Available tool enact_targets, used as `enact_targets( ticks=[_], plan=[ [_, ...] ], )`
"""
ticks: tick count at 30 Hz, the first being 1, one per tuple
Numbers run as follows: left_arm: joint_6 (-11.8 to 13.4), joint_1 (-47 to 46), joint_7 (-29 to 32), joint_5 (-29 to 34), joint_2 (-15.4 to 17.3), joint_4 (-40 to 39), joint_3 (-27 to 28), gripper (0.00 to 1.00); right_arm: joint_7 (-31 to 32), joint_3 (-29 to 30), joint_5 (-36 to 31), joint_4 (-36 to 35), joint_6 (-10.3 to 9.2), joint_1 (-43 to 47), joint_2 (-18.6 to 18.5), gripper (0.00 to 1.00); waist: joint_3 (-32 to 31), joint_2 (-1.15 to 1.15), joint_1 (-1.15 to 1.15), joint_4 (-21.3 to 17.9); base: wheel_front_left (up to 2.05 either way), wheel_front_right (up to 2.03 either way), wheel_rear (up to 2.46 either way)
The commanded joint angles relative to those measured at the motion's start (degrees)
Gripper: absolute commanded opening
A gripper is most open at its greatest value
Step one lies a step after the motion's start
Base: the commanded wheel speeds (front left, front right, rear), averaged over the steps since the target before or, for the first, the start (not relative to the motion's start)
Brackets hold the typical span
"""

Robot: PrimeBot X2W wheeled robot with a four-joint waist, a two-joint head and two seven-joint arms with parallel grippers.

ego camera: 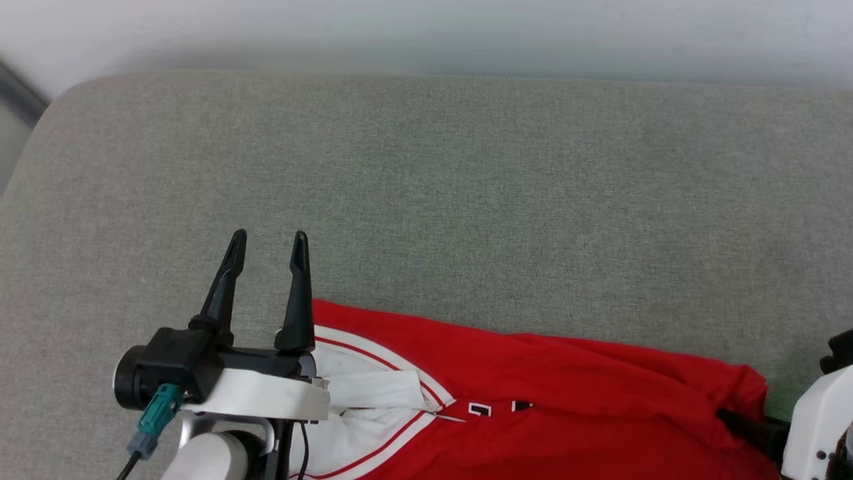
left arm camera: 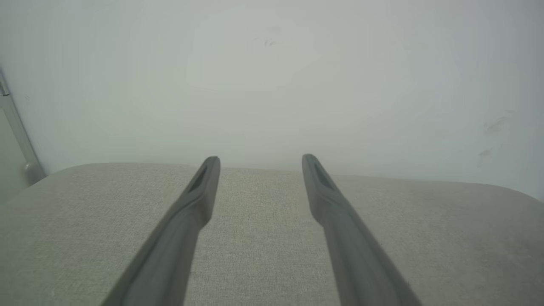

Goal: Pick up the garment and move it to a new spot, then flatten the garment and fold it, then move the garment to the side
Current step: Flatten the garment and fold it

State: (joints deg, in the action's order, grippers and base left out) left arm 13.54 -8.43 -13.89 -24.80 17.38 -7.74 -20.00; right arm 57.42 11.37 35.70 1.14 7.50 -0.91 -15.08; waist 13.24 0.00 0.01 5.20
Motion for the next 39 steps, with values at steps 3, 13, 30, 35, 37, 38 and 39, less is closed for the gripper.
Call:
enact_targets(
  ticks=[3, 13, 30, 35, 37, 38, 39],
  plan=[
    [-0.2, -0.4, -0.2, 0.3, 0.2, 0.2, -0.1, 1.0, -0.1, -2.2, 1.2, 4.4, -0.02, -0.1, 1.8, 0.42, 0.4, 0.0, -0.01, 0.2, 0.0, 0.0, 0.0],
    [0.6, 1.1, 0.6, 0.3, 1.2, 1.3, -0.1, 1.0, -4.3, -5.5, 3.6, 5.5, -0.02, -3.5, -2.7, 0.0, -2.6, 0.0, -0.01, -1.8, 0.0, 0.0, 0.0],
    [3.0, 4.8, 2.8, 0.9, 3.2, -0.2, -0.2, 1.0, -3.5, 9.8, -0.7, 10.5, -0.02, -6.7, -7.3, 0.0, -6.7, 0.0, -0.01, -7.4, 0.0, 0.0, 0.0],
    [3.1, 4.8, 2.5, 0.5, 2.9, -0.3, -0.1, 1.0, 2.0, 12.5, 0.7, 11.1, -0.02, -8.1, -3.5, 0.0, -6.5, 0.0, -0.01, -8.0, 0.0, 0.0, 0.0],
    [3.1, 4.6, 2.3, 0.5, 2.7, -0.2, -0.4, 1.0, 5.8, 13.0, 3.7, 10.5, -0.02, -9.1, -0.4, 0.0, -6.4, 0.0, -0.01, -8.0, 0.0, 0.0, 0.0],
    [3.0, 4.5, 2.3, 0.5, 2.7, -0.1, -0.4, 1.0, 7.5, 12.8, 4.8, 9.7, -0.02, -9.2, 0.8, 0.0, -6.4, 0.0, -0.01, -8.0, 0.0, 0.0, 0.0],
    [2.9, 4.5, 2.3, 0.4, 2.7, 0.0, -0.5, 1.0, 9.0, 12.6, 6.1, 8.9, -0.02, -9.3, 2.2, 0.0, -6.5, 0.0, -0.01, -7.9, 0.0, 0.0, 0.0]
  ],
)
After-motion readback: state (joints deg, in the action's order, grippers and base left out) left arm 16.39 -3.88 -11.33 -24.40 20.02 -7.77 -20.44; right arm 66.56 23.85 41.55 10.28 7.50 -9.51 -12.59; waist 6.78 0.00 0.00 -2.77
